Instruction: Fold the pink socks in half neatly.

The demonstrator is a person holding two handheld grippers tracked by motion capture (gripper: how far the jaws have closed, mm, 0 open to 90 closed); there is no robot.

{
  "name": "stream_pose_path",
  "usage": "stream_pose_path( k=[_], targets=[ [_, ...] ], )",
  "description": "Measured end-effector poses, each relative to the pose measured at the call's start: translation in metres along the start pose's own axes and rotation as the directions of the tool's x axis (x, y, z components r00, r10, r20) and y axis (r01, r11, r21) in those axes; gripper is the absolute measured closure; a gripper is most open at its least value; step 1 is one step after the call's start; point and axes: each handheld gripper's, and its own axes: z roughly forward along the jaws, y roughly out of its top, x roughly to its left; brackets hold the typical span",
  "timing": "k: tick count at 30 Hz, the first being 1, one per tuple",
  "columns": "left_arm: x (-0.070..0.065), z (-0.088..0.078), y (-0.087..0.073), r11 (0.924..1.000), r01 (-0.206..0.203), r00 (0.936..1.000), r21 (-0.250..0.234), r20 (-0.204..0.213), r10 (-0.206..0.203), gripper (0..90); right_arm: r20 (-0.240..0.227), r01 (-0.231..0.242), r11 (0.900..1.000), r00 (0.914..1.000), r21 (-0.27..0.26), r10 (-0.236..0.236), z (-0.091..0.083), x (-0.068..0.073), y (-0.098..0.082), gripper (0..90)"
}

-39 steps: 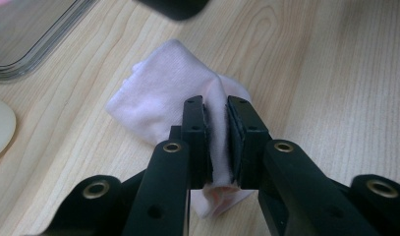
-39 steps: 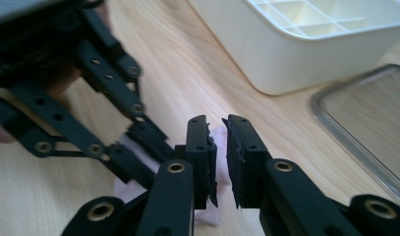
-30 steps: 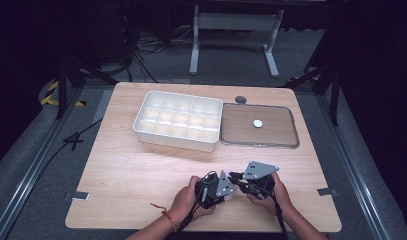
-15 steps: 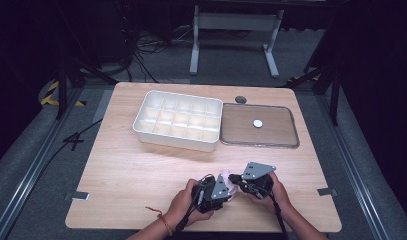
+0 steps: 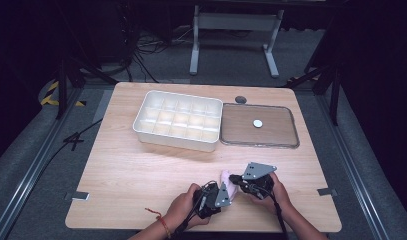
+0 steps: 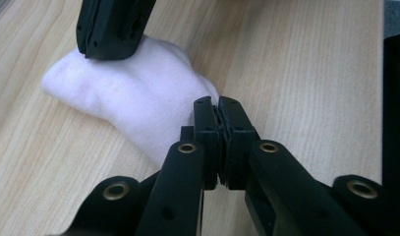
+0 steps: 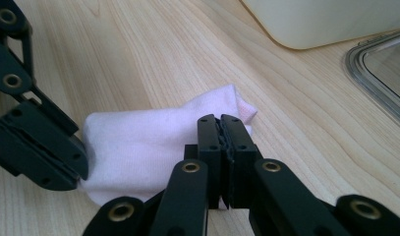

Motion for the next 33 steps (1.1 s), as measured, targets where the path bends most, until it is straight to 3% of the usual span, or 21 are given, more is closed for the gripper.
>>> stream_pose_path(
  k=[6,7,10,15,18,21,26,30,33],
  targets=[
    [0.012,-0.025,-0.001,0.9941,0.037,0.9992,-0.102,0.019,-0.036,84.2,0.002,0.006,1.000,1.0000,-0.002,-0.006,0.000,0.000,0.000,88.0],
    [0.016,-0.027,-0.002,0.9908,0.045,0.9989,-0.127,0.018,-0.043,84.2,0.001,0.005,1.000,1.0000,-0.001,-0.005,0.000,0.000,0.000,88.0],
    [0.021,-0.021,-0.001,0.9883,0.049,0.9987,-0.144,0.019,-0.047,83.9,0.000,0.005,1.000,1.0000,0.003,-0.005,0.000,0.000,0.000,88.0],
    [0.018,0.003,0.000,0.9945,0.025,0.9989,-0.102,0.041,-0.020,84.1,0.001,0.009,1.000,1.0000,0.001,-0.009,0.000,0.000,0.000,88.0],
    [0.016,0.008,-0.001,0.9938,0.018,0.9987,-0.110,0.048,-0.013,85.3,0.000,0.010,1.000,0.9999,-0.001,-0.010,0.000,0.000,0.000,88.0],
    [0.016,0.010,-0.003,0.9940,0.028,0.9984,-0.106,0.051,-0.023,86.4,0.004,0.020,1.000,0.9998,0.003,-0.020,-0.002,-0.002,0.000,87.1],
    [0.012,0.011,-0.002,0.9952,0.005,0.9994,-0.098,0.034,-0.002,87.9,0.048,0.005,1.000,0.9988,0.018,-0.006,-0.005,-0.008,-0.001,86.8],
    [0.013,0.011,-0.002,0.9949,0.010,0.9993,-0.101,0.037,-0.006,87.8,0.041,-0.008,1.000,0.9991,0.015,0.008,-0.006,-0.010,0.001,87.6],
    [0.013,0.011,-0.002,0.9948,0.008,0.9991,-0.101,0.043,-0.004,87.8,0.025,0.004,1.000,0.9997,-0.031,-0.003,-0.012,-0.008,0.010,87.9]
  ],
)
